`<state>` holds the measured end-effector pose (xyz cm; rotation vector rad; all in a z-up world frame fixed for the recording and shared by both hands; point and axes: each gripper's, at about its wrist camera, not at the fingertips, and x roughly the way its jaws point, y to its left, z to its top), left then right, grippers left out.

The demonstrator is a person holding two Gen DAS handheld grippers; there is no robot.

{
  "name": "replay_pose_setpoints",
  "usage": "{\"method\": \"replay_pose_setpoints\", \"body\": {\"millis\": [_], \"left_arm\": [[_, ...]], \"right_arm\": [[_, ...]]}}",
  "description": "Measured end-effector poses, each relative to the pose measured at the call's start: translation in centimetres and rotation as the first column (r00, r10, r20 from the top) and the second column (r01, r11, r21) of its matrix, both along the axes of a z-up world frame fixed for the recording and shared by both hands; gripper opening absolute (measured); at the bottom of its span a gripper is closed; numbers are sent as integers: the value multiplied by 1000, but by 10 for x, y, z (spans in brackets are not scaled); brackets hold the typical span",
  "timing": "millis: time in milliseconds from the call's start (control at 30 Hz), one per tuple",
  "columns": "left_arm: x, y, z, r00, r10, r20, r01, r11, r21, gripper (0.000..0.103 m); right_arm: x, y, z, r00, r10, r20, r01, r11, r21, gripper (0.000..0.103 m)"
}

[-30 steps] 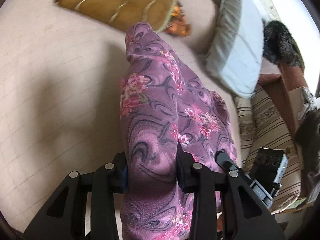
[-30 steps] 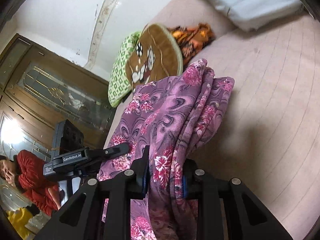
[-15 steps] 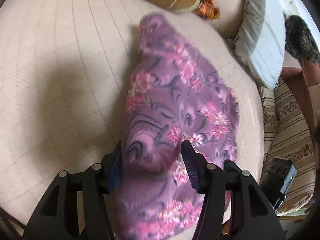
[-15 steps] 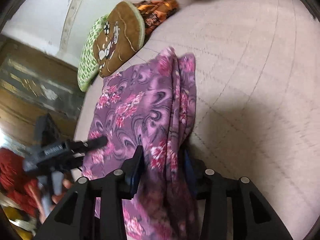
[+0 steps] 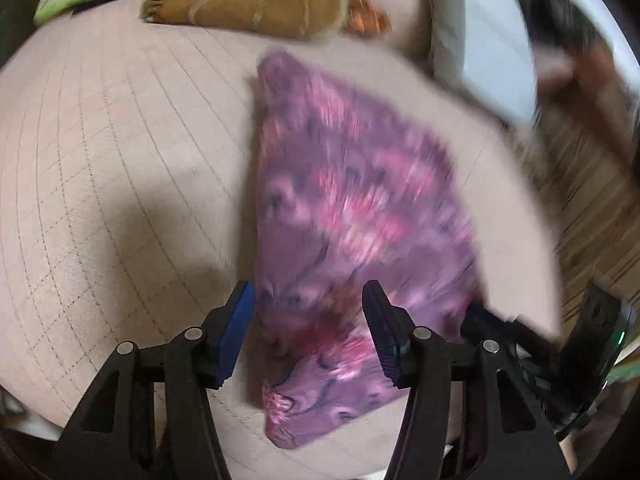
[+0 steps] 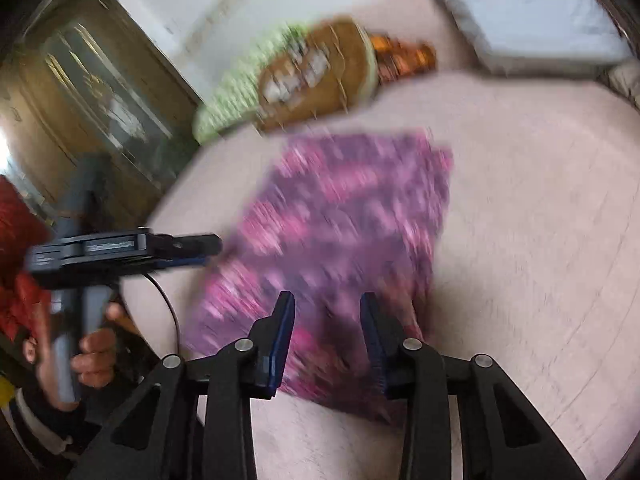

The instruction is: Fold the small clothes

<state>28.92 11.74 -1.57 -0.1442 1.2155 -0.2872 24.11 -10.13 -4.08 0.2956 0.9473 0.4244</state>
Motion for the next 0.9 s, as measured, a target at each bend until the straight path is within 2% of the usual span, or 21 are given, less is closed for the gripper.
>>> {"method": "replay_pose_setpoints", "body": {"millis": [33, 67, 100, 133, 200, 267, 333, 433, 500, 567, 633, 667, 700, 733, 800, 833, 900], "left_arm": [[-1, -6, -9, 1000, -20, -11, 20, 999, 35, 55], [-2, -11, -17, 999, -32, -18, 33, 997, 68, 55], [-3, -13, -19, 999, -40, -16, 41, 996, 82, 55], [-3, -12, -17, 999, -43, -12, 44, 996, 77, 55], [2, -5, -10, 999, -36, -33, 37, 999, 32, 55], [13, 9, 3, 999, -4, -41, 2, 999, -46, 55], [28, 21, 15, 999, 26, -30, -29, 994, -104, 55], [66, 25, 25, 998, 42, -39, -47, 992, -118, 56], [90, 19, 22, 998, 40, -55, -44, 996, -73, 56], [106, 9, 11, 996, 30, -80, -33, 999, -36, 56], [118, 0, 1, 996, 15, -89, -17, 1000, -18, 57], [122, -5, -4, 996, 8, -85, -9, 1000, -4, 57], [126, -9, -10, 997, 5, -83, -4, 1000, 19, 59], [131, -12, -21, 996, 3, -85, 1, 999, 44, 66], [140, -8, -43, 993, 27, -116, -26, 1000, 10, 76], [141, -2, -47, 991, 58, -118, -62, 998, -33, 77], [141, 1, -43, 991, 74, -108, -80, 996, -47, 77]], "right_arm": [[3, 2, -18, 999, -12, -49, 9, 998, -66, 18], [5, 0, -32, 997, -22, -71, 15, 995, -98, 15], [2, -3, -33, 998, -32, -47, 28, 996, -84, 15], [3, -5, -30, 998, -36, -54, 33, 998, -61, 19], [8, -8, -21, 995, -30, -95, 28, 999, -21, 20], [14, -16, -7, 996, -39, -84, 42, 999, 33, 24], [28, -30, 8, 994, -88, -57, 94, 990, 109, 33], [59, -40, 18, 988, -147, -50, 153, 978, 144, 41], [85, -40, 16, 983, -175, -55, 181, 975, 126, 42], [116, -39, 6, 974, -207, -97, 218, 969, 115, 42], [136, -36, -3, 967, -232, -109, 245, 962, 122, 39], [144, -32, -5, 967, -237, -90, 246, 962, 115, 36], [151, -28, -7, 970, -230, -77, 237, 967, 96, 29], [155, -26, -9, 970, -230, -79, 236, 969, 70, 19], [167, -18, -28, 965, -229, -125, 222, 973, -63, 18], [168, -17, -34, 965, -221, -139, 210, 973, -95, 15], [167, -16, -38, 970, -210, -120, 199, 975, -101, 16]]}}
